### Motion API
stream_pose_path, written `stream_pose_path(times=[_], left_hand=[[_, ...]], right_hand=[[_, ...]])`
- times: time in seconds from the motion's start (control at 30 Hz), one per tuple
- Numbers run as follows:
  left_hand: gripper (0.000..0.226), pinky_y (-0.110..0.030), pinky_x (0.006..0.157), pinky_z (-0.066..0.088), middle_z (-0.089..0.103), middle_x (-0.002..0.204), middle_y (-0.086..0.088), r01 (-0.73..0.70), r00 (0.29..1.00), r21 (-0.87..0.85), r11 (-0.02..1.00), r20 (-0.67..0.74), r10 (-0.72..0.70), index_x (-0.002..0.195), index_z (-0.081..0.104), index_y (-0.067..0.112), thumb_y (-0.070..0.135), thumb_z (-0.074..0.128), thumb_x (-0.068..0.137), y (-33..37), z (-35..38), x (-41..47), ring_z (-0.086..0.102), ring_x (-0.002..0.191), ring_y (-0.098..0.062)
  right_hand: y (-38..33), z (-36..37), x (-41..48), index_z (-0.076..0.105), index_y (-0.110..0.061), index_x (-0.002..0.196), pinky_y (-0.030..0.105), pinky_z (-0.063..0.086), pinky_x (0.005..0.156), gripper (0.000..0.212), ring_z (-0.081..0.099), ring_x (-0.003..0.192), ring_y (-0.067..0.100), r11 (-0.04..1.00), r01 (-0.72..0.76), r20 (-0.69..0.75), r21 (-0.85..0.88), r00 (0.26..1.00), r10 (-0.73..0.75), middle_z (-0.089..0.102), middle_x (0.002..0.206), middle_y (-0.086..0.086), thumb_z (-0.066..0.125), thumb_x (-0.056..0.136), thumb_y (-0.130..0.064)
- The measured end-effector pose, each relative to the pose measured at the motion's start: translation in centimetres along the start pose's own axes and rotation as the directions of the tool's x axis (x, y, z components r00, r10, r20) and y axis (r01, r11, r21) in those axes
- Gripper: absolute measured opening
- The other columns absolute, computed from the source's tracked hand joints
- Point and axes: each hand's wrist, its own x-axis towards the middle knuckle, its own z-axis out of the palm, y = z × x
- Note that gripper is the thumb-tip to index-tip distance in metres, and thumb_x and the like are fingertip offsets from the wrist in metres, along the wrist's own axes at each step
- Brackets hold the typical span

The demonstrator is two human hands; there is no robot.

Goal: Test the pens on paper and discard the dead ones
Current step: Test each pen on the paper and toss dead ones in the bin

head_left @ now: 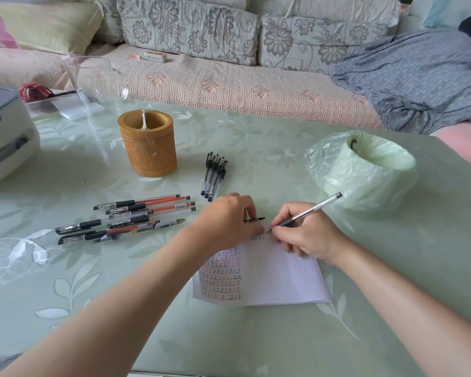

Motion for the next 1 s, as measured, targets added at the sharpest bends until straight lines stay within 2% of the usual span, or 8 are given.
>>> stream_pose_path(times=[0.1, 0.23, 0.33, 0.5, 0.67, 1.0], left_hand=[[0.032, -0.022, 0.058, 0.034, 0.057, 0.087, 0.002, 0.007, 1.0, -0.013, 1.0, -0.022, -0.007, 0.093, 0.064, 0.021, 0.045, 0.076, 0.074, 0.1, 0.3, 0.1, 0.053, 0.076, -0.014], [0.032, -0.017, 0.055, 0.031, 0.056, 0.086, 0.003, 0.02, 0.999, -0.024, 1.0, -0.03, -0.02, 0.093, 0.063, 0.022, 0.044, 0.076, 0.073, 0.0, 0.5, 0.1, 0.051, 0.074, -0.013], [0.032, -0.023, 0.057, 0.032, 0.056, 0.086, 0.004, 0.046, 0.998, -0.017, 0.999, -0.04, -0.047, 0.091, 0.062, 0.024, 0.046, 0.076, 0.072, 0.0, 0.7, 0.2, 0.052, 0.076, -0.014], [0.033, -0.021, 0.054, 0.029, 0.054, 0.083, 0.005, 0.067, 0.997, -0.017, 0.998, -0.045, -0.068, 0.084, 0.055, 0.028, 0.049, 0.076, 0.071, 0.1, 0.8, 0.3, 0.051, 0.074, -0.014], [0.034, -0.022, 0.055, 0.03, 0.052, 0.082, 0.006, 0.072, 0.996, -0.023, 0.997, -0.049, -0.073, 0.086, 0.057, 0.026, 0.049, 0.077, 0.071, 0.1, 0.9, 0.3, 0.05, 0.075, -0.014], [0.034, -0.026, 0.061, 0.031, 0.052, 0.083, 0.005, 0.076, 0.996, -0.046, 0.996, -0.046, -0.078, 0.087, 0.057, 0.024, 0.046, 0.077, 0.071, 0.2, 0.9, 0.1, 0.05, 0.078, -0.016]], right_hand=[[0.1, 0.2, 0.2, 0.057, -0.002, 0.073, 0.016, 0.03, 0.034, 0.016, 0.042, 0.031, 0.009, 1.0, 0.028, 0.016, -0.007, 0.999, -0.028, 0.05, 0.041, -0.003, 0.064, 0.083, 0.008], [0.6, 0.2, 0.3, 0.054, -0.006, 0.073, 0.018, 0.033, 0.035, 0.021, 0.049, 0.035, 0.015, 0.998, 0.062, 0.009, 0.023, 0.998, -0.062, 0.052, 0.045, 0.001, 0.063, 0.082, 0.01], [1.1, 0.2, 0.5, 0.051, -0.006, 0.068, 0.018, 0.032, 0.037, 0.025, 0.045, 0.036, 0.017, 0.994, 0.087, 0.013, 0.07, 0.996, -0.088, 0.048, 0.045, 0.002, 0.061, 0.08, 0.014], [1.6, 0.4, 0.8, 0.045, -0.008, 0.06, 0.021, 0.025, 0.043, 0.021, 0.034, 0.041, 0.01, 0.985, 0.172, 0.011, 0.019, 0.985, -0.172, 0.041, 0.048, -0.005, 0.064, 0.069, -0.005], [1.8, 0.4, 0.8, 0.044, -0.012, 0.059, 0.023, 0.024, 0.044, 0.023, 0.034, 0.044, 0.011, 0.983, 0.185, 0.007, 0.001, 0.983, -0.185, 0.04, 0.05, -0.004, 0.064, 0.069, -0.008], [1.6, 0.7, 0.5, 0.043, -0.014, 0.058, 0.029, 0.022, 0.052, 0.024, 0.032, 0.054, 0.01, 0.958, 0.241, 0.005, -0.154, 0.97, -0.243, 0.037, 0.055, -0.006, 0.065, 0.064, -0.021]])
